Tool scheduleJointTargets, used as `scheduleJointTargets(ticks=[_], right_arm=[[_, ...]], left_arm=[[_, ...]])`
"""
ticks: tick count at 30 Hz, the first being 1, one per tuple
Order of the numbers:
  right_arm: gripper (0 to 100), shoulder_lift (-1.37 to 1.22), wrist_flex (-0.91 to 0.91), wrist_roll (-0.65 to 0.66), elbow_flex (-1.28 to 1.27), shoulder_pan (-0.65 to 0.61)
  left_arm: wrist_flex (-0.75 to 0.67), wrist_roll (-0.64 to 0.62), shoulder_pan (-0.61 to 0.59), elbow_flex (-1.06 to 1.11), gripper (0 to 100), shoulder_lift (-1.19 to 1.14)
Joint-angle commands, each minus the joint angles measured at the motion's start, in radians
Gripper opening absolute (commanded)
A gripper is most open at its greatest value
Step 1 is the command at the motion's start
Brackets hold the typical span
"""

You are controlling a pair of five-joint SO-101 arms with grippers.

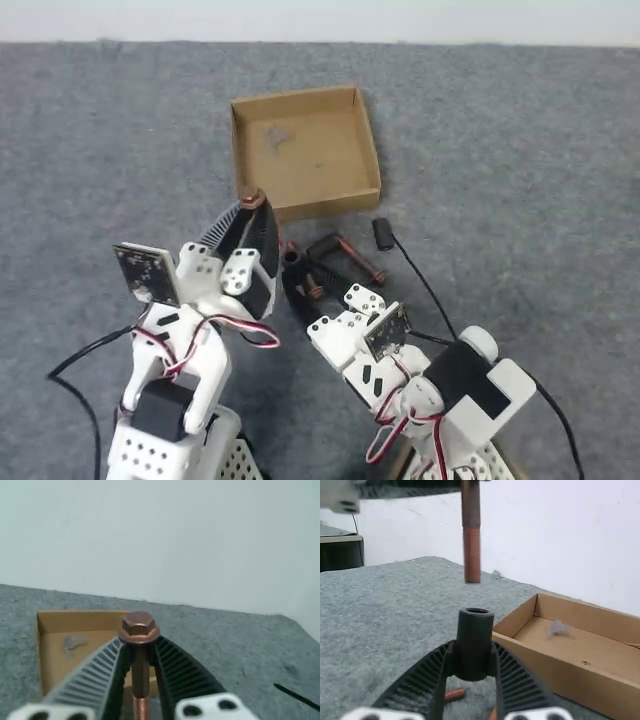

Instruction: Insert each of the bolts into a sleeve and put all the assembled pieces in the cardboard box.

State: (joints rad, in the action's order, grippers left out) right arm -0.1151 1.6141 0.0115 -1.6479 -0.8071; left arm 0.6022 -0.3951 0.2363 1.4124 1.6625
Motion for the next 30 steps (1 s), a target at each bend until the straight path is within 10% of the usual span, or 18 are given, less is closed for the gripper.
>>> scheduleJointTargets(ticks=[1, 30], right_arm=[[0.6, 0.05, -0.001, 0.017, -0.023, -0.005], [0.6, 0.05, -0.036, 0.021, -0.029, -0.005]], left_arm=[[0.005, 0.011, 0.052, -0.041, 1, 0.026], [0.023, 0.015, 0.069, 0.018, 1, 0.028]])
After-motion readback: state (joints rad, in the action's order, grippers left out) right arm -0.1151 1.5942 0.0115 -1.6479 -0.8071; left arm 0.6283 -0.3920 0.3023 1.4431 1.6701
